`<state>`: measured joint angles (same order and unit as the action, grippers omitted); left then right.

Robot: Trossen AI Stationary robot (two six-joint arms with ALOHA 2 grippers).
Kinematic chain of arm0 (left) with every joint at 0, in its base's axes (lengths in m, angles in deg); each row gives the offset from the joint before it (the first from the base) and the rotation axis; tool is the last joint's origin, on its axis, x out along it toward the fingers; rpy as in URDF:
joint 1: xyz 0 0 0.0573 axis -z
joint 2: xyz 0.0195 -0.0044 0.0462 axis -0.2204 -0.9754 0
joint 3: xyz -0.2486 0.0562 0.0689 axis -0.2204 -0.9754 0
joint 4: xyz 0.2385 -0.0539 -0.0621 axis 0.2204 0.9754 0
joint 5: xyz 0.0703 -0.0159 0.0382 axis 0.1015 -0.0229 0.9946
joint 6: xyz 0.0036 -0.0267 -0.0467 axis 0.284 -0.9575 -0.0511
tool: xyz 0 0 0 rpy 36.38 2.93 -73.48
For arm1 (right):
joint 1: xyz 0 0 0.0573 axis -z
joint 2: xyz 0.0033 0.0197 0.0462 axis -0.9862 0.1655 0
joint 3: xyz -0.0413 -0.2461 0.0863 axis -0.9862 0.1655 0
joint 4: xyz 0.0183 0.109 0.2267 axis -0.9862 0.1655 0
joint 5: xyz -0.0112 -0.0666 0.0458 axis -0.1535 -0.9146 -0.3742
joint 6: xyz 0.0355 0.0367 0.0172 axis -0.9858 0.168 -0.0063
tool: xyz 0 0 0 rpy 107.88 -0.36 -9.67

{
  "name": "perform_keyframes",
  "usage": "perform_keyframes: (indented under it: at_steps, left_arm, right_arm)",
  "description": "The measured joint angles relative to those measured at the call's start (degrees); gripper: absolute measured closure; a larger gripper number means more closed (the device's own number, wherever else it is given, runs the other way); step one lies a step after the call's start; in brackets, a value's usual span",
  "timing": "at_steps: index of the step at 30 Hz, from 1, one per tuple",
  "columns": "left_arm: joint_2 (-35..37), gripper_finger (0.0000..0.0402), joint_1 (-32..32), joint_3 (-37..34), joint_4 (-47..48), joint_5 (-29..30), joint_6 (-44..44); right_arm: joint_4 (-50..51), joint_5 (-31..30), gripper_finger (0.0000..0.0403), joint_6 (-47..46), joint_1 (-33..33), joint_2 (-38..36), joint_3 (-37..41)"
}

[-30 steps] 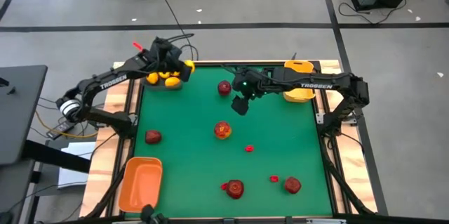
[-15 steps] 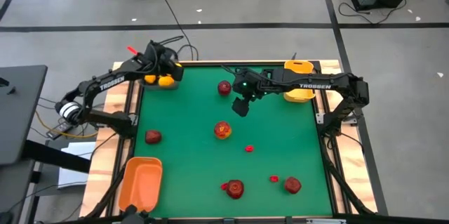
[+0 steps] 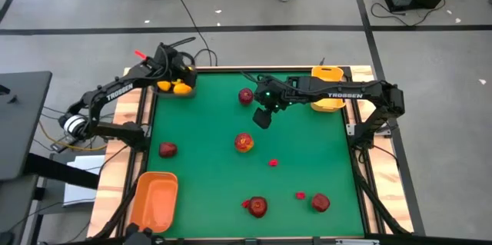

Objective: Sort produce into baskets
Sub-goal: Put the lemon into the gray transparent bin

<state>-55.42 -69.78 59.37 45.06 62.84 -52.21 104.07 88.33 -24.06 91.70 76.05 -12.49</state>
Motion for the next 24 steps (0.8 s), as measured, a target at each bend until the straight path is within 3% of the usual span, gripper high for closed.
perform_keyframes:
  at_steps: [4,19,24]
  left_arm:
    - [-0.8,0.0213,-1.6,-0.4,5.0,6.4,0.1]
    - [-1.1,0.0212,-3.4,-1.9,7.7,4.4,1.1]
    - [-1.1,0.0186,-3.5,-1.9,6.9,4.6,-0.1]
  right_arm:
    - [-0.3,-0.2,0.0127,0.0,0.0,0.0,0.0]
    - [-1.7,0.5,0.0127,0.6,1.4,0.0,0.0]
    - [-1.8,0.8,0.0127,0.2,1.3,0.0,0.0]
